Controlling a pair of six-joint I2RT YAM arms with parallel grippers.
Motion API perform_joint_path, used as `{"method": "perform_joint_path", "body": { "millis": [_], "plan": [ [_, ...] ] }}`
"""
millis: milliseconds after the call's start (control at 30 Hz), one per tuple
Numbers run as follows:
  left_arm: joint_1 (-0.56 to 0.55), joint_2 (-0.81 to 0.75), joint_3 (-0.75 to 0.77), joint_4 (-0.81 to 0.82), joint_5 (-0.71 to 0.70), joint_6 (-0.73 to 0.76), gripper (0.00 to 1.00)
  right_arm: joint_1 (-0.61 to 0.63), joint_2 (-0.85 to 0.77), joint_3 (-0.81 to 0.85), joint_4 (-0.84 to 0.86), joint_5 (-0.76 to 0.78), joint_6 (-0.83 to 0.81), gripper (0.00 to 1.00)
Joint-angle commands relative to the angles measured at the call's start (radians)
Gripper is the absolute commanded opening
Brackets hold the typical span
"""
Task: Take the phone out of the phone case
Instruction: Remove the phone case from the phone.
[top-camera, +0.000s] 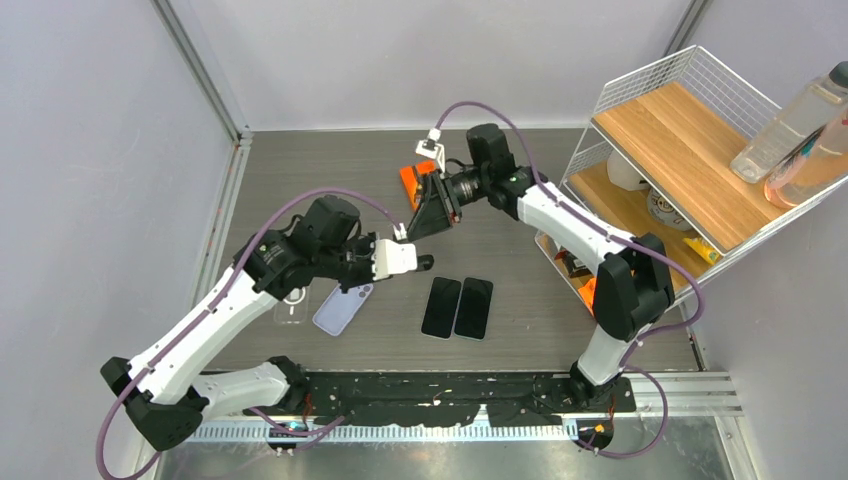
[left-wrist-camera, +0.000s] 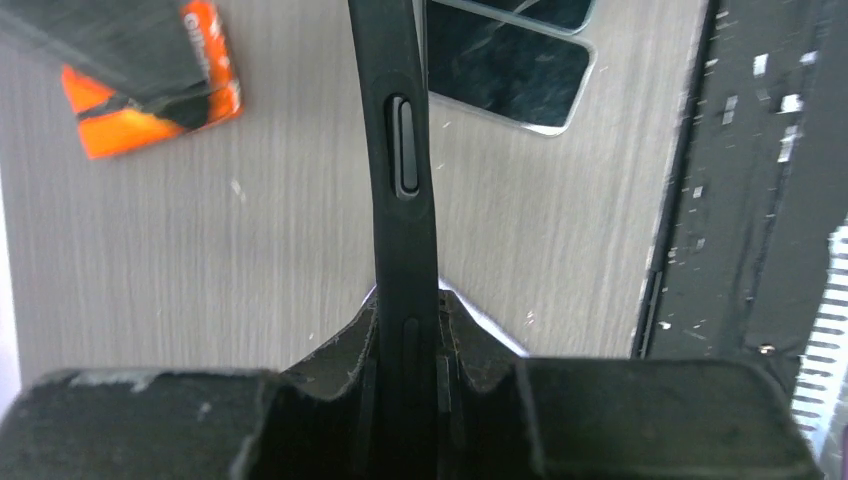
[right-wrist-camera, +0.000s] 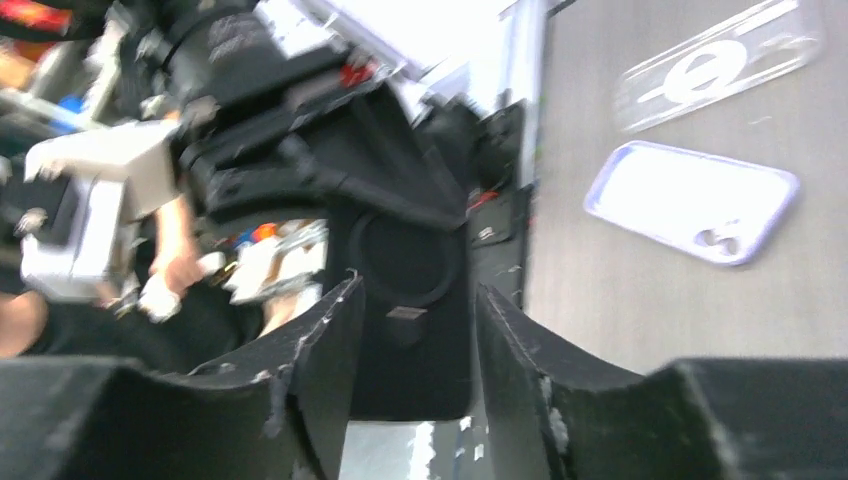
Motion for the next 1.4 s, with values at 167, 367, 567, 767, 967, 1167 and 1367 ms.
{"method": "perform_joint_path", "body": {
  "millis": [167, 367, 567, 767, 967, 1167, 1367],
  "plan": [
    [0.089, -0.081, -0.022, 0.071, 0.272, -0.013, 0.0, -0.033, -0.188, 0.215, -0.497, 0.438, -0.544, 0.97],
    [0.282, -0.123, -0.045, 0.129, 0.514, -0.087, 0.0, -0.036, -0.353, 0.16, -0.493, 0.492, -0.614, 0.96],
    [0.389, -0.134, -0.056, 0.238, 0.753, -0.241, 0.0, -0.038, -0.424, 0.08, -0.49, 0.372, -0.621, 0.96],
    [0.397, -0.126, -0.097, 0.401, 0.877, -0.442, 0.0, -0.031, -0.402, 0.04, -0.479, 0.358, -0.636, 0.97],
    [0.397, -0.114, -0.126, 0.492, 0.893, -0.526, 0.0, 0.0, -0.367, 0.031, -0.456, 0.351, -0.621, 1.0],
    [0.397, -0.11, -0.136, 0.504, 0.892, -0.528, 0.0, 0.027, -0.338, 0.053, -0.461, 0.339, -0.624, 0.89],
    [0.396, -0.108, -0.145, 0.519, 0.897, -0.54, 0.0, 0.046, -0.313, 0.081, -0.472, 0.331, -0.633, 0.71]
  ]
}}
